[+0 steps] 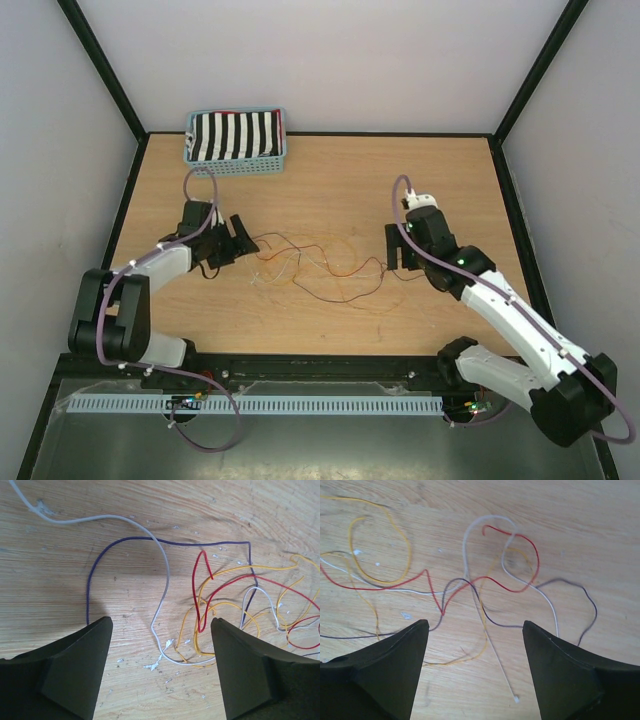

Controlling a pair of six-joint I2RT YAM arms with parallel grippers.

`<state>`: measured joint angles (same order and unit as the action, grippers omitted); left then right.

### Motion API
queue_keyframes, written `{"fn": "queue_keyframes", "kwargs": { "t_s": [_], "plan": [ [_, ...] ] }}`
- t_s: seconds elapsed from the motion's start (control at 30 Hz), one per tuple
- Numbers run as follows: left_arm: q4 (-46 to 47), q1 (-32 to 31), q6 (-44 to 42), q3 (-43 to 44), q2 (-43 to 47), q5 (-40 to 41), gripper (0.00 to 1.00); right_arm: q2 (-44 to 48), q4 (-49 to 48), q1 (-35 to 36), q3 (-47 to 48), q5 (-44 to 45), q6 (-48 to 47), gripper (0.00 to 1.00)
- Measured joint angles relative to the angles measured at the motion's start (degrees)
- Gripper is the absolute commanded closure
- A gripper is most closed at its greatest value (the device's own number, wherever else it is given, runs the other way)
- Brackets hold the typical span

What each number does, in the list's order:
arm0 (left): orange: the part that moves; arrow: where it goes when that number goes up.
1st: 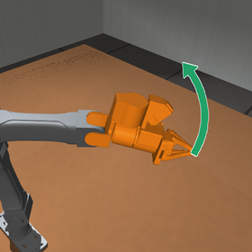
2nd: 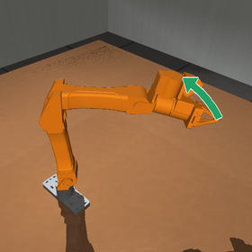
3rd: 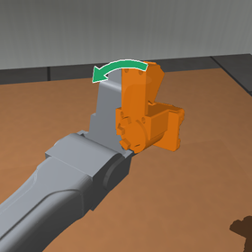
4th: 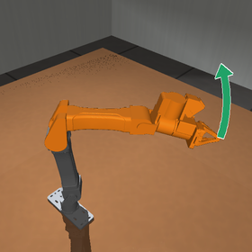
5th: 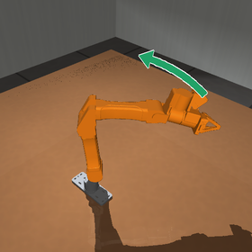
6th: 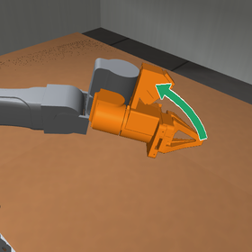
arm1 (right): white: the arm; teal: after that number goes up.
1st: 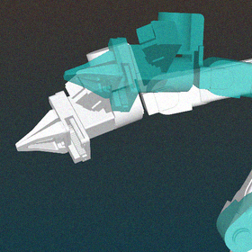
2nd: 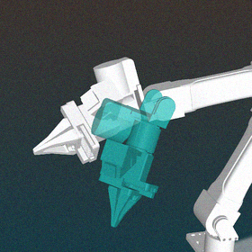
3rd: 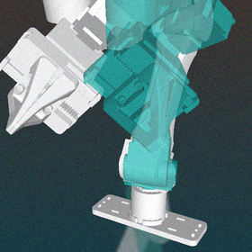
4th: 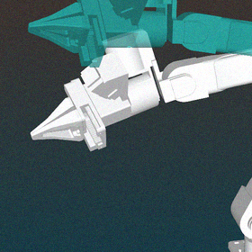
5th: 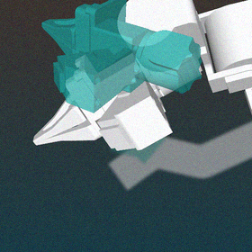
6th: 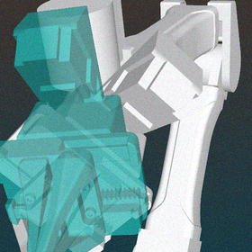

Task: Zip-tie the wires
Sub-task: Straighten the cable at the center of the board.

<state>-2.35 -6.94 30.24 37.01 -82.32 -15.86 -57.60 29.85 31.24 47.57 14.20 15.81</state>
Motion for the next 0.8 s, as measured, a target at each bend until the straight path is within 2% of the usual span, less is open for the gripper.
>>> {"fn": "queue_keyframes", "kwargs": {
  "t_s": [0.1, 0.23, 0.37, 0.47, 0.6, 0.8],
  "plan": [
    [-0.5, 0.5, -0.7, 0.0, 2.3, 0.9, 0.07, 3.1, 2.3, -1.3, -1.9, 1.0, 2.1, 0.15],
    [-1.9, 0.6, -2.8, 0.9, 6.7, 1.6, 0.02, 5.2, 4.0, -2.2, -3.4, 2.0, 4.6, 0.15],
    [-2.9, -0.9, -5.7, 4.7, 10.9, 0.9, 0.01, 5.2, 4.4, -2.4, -3.4, 2.6, 5.9, 0.16],
    [-3.0, -5.2, -8.1, 10.0, 11.6, -0.7, 0.01, 5.2, 4.3, -2.4, -2.7, 2.4, 6.3, 0.15],
    [-5.5, -14.1, -12.4, 21.1, 7.3, -2.4, 0.01, 6.1, 3.6, -2.4, -1.1, 1.6, 6.2, 0.16],
    [-11.0, -23.6, -16.9, 37.3, -7.9, -7.1, 0.08, 9.6, 2.9, -2.4, -0.8, 2.4, 5.5, 0.17]
  ]
}}
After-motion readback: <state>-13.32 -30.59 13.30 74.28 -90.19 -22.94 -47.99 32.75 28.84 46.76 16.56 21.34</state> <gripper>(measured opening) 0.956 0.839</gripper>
